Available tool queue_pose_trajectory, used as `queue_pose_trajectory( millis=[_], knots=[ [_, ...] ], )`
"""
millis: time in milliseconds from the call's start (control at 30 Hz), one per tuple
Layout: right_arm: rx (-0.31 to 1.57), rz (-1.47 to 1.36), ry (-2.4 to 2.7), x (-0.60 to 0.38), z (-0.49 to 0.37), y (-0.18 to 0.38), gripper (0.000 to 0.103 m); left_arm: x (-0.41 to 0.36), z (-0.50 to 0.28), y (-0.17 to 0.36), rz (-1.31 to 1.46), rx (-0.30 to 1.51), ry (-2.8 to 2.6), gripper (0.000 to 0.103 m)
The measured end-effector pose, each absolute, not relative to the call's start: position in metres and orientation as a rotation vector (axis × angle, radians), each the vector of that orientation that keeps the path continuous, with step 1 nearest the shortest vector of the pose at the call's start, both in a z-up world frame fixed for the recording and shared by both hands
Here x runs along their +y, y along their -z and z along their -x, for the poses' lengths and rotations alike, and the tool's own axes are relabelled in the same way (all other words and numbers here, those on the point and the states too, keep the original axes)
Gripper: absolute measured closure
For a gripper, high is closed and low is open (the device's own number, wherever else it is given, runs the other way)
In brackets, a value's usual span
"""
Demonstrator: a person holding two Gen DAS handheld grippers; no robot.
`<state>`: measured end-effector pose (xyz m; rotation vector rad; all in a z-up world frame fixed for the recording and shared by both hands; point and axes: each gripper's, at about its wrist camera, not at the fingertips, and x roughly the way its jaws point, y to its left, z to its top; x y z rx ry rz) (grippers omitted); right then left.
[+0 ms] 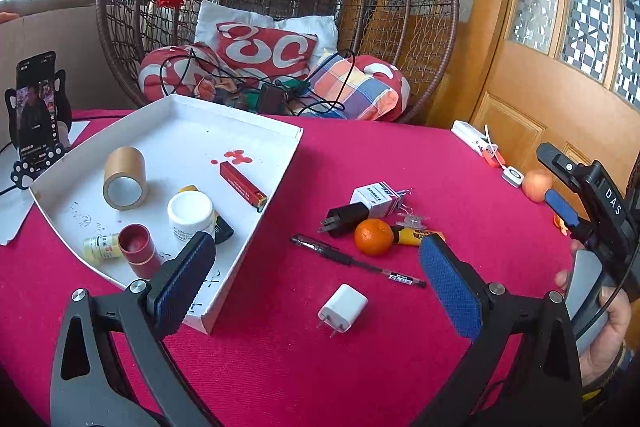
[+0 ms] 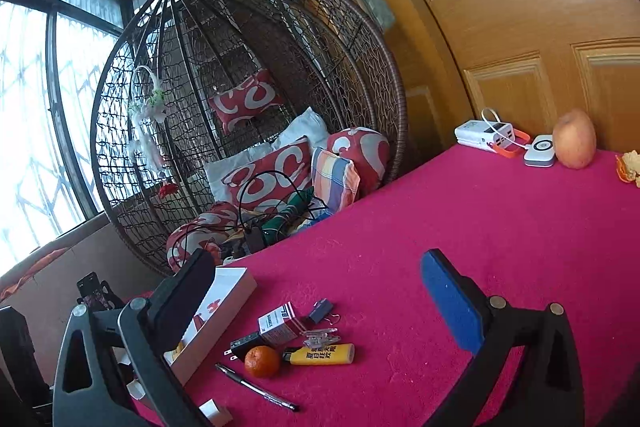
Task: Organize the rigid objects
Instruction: 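Move both grippers back over the items on the table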
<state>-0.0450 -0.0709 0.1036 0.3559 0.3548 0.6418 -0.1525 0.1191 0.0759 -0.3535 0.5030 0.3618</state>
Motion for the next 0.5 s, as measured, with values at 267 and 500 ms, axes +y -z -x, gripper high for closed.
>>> queue_pose_trajectory(
  millis=[267,500],
  knots=[
    [0.417,-0.358,-0.647,-0.073,0.043,-0.095,0.000,0.110,0.144,-0.069,0.304,0.559,-0.343,0.000],
    [0.445,-0.339,-0.648,-0.070,0.042,-0.090,0.000,0.107,0.138,-0.063,0.305,0.600,-0.326,0.000]
  ],
)
